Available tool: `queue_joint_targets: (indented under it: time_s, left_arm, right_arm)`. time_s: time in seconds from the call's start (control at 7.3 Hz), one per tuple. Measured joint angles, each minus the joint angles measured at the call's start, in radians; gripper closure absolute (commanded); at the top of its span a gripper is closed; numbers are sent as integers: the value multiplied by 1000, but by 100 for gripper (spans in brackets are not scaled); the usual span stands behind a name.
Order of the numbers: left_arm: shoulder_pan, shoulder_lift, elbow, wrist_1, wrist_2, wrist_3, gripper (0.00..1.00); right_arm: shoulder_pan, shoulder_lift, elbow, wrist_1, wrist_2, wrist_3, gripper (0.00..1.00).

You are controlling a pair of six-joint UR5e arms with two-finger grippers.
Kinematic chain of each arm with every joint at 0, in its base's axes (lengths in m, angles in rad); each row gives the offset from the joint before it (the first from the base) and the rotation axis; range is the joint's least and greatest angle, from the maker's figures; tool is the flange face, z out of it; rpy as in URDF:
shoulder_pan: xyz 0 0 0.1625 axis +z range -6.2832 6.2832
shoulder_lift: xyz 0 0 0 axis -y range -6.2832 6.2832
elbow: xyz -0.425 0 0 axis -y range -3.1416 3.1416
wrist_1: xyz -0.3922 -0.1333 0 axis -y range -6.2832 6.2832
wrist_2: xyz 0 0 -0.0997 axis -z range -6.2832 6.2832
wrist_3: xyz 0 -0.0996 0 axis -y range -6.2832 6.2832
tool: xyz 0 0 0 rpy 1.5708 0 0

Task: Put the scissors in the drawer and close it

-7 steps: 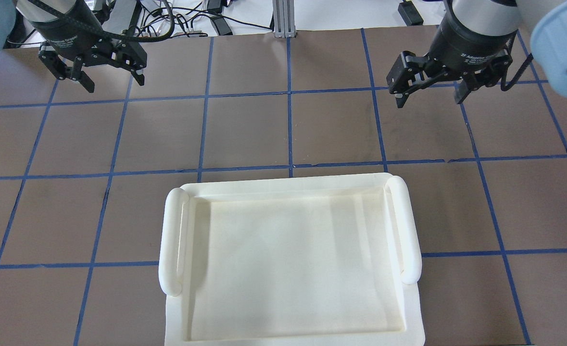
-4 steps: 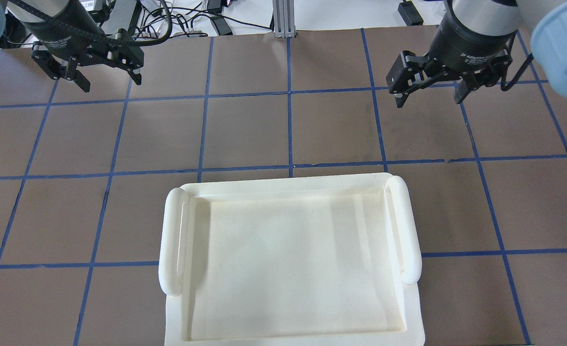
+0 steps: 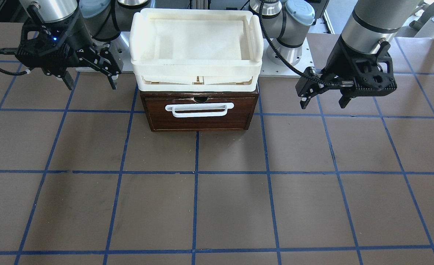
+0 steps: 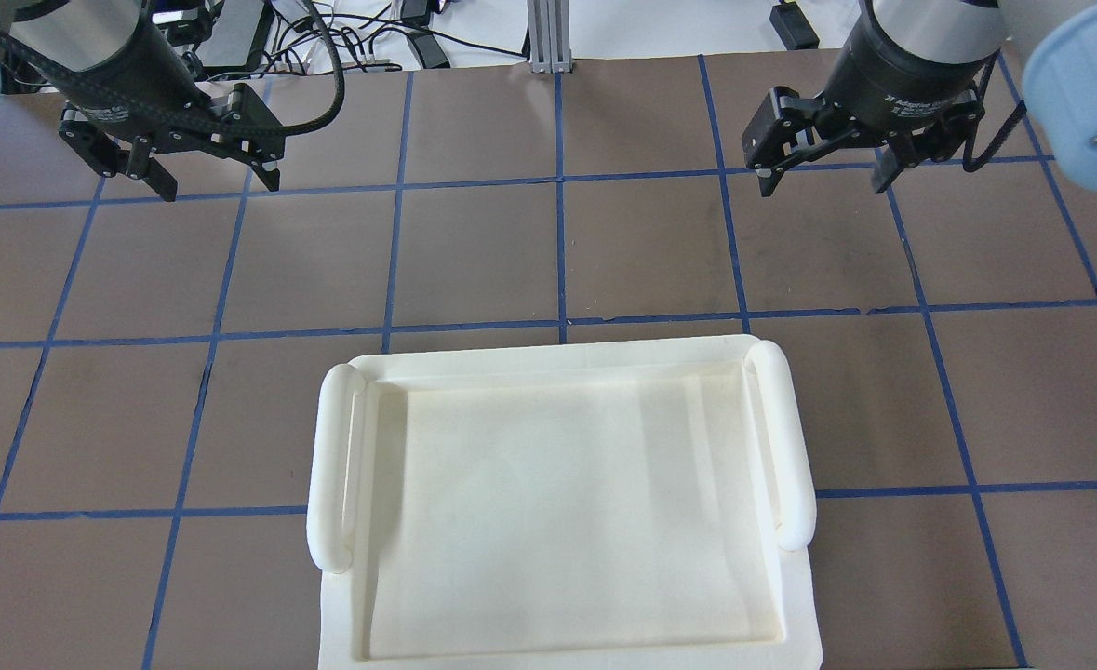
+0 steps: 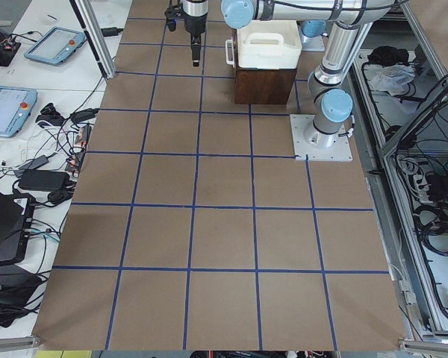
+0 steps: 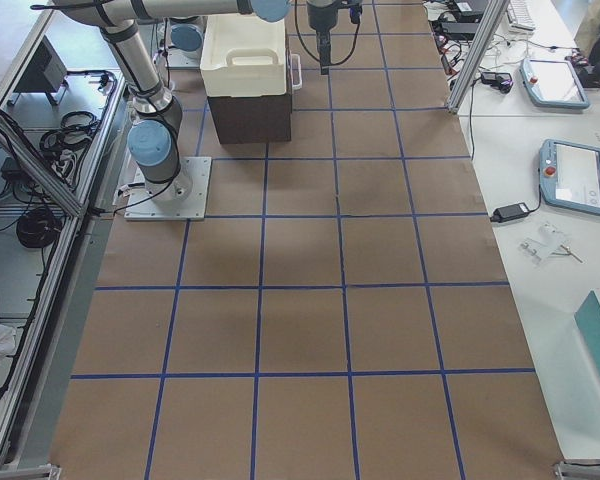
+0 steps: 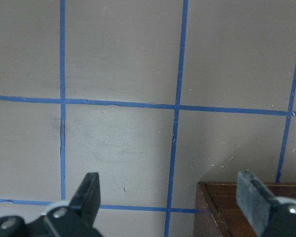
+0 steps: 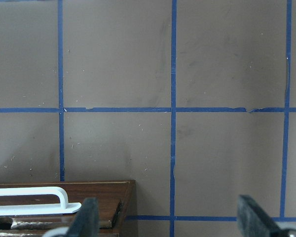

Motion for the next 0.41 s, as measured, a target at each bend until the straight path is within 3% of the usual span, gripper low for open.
queue_joint_targets:
  time_s: [0.41]
  left_arm:
    - [-3,26,-22,-16,4,5,0]
  right_arm:
    - [0,1,0,-5,1,22,0]
